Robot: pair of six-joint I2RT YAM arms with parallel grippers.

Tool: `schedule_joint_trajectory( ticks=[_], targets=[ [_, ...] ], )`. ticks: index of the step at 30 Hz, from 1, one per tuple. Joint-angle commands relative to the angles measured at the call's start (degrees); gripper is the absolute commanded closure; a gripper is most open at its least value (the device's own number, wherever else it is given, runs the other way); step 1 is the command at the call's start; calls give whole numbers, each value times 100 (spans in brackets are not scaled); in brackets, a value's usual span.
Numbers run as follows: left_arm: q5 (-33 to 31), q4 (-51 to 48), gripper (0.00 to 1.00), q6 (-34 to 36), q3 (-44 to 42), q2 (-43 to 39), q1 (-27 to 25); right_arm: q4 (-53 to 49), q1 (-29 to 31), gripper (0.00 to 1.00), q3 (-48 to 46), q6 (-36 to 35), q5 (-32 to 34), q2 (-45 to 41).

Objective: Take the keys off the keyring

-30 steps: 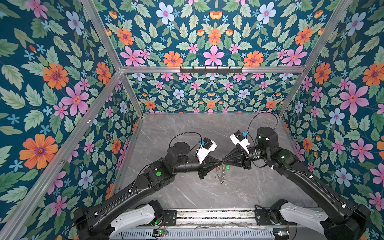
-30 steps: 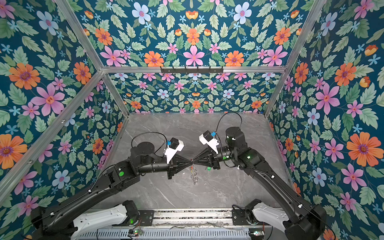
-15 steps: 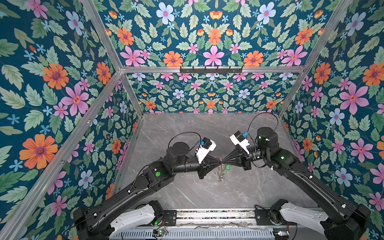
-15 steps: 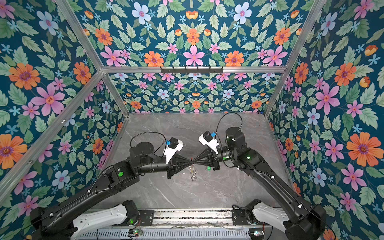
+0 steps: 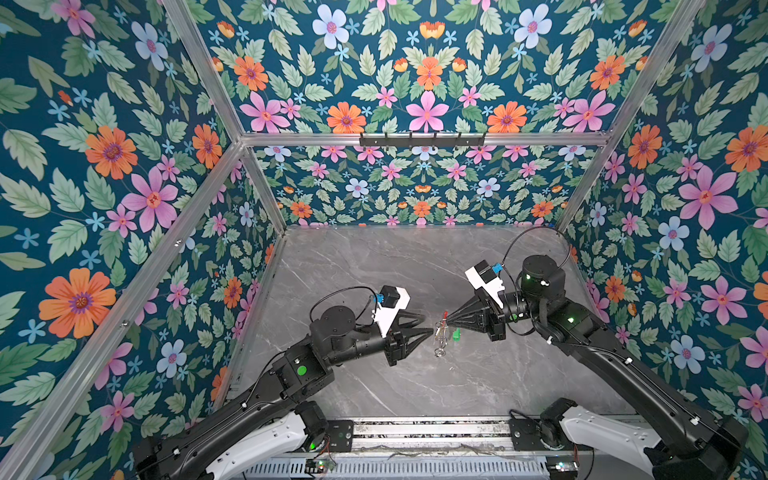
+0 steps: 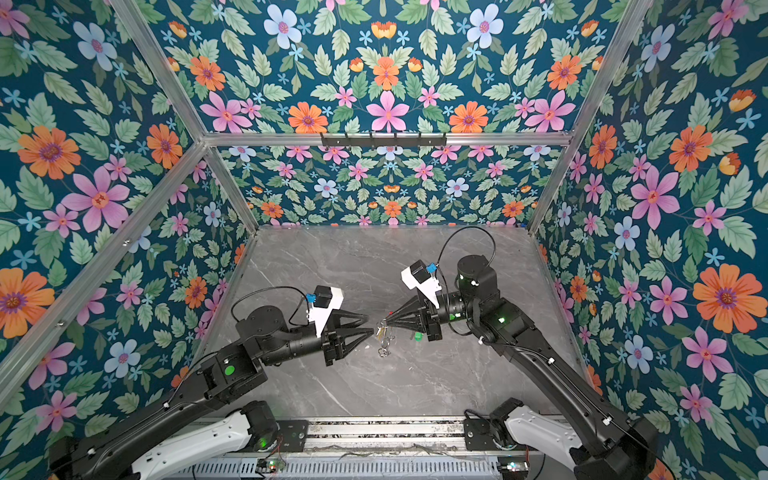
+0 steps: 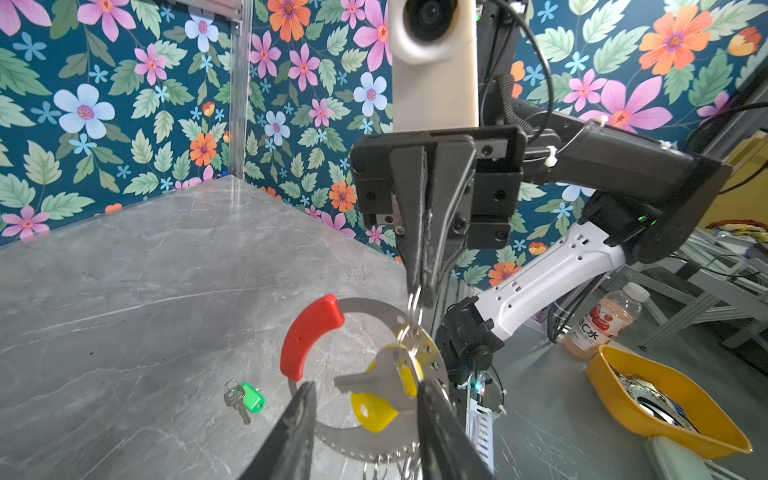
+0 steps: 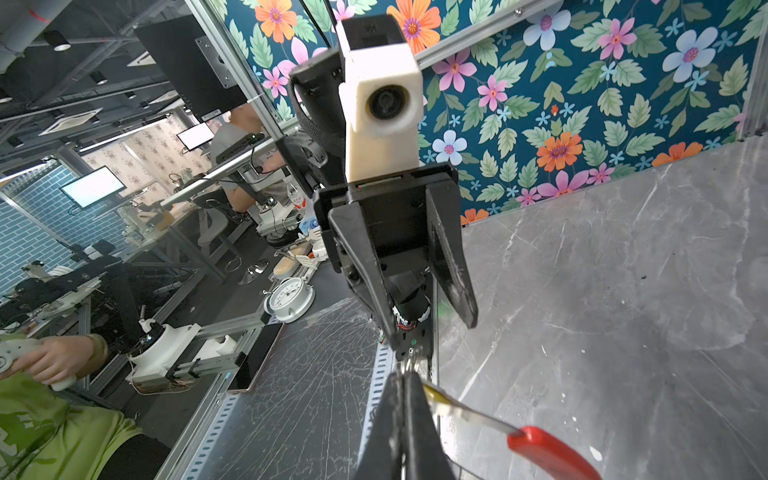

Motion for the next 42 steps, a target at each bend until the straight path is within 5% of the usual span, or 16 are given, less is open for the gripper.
schedule_joint_trajectory(
  ticks=[1,12,19,24,28,37,42],
  targets=[
    [258,827,56,-78,-93,42,0,531,6,100,10,251,-188,-16],
    [487,1577,50,-377,-418,241,0,670,7,100,-18,378,-85,8],
    [612,1722,65,-413,-437,368,-6,791,3,100,-40,464,-79,15],
    [410,1601,58,-384,-439,234,0,764,1,100,-32,460,-56,8],
    [322,1383,67,-275,-389,1,-2,763,8,100,-32,459,-82,-13],
    [588,1490,65,-217,-198,274,3,810,8,100,-31,506,-101,7],
    [685,1566,77,-239,-166,347,1,798,6,100,-13,510,-74,-11]
  ],
)
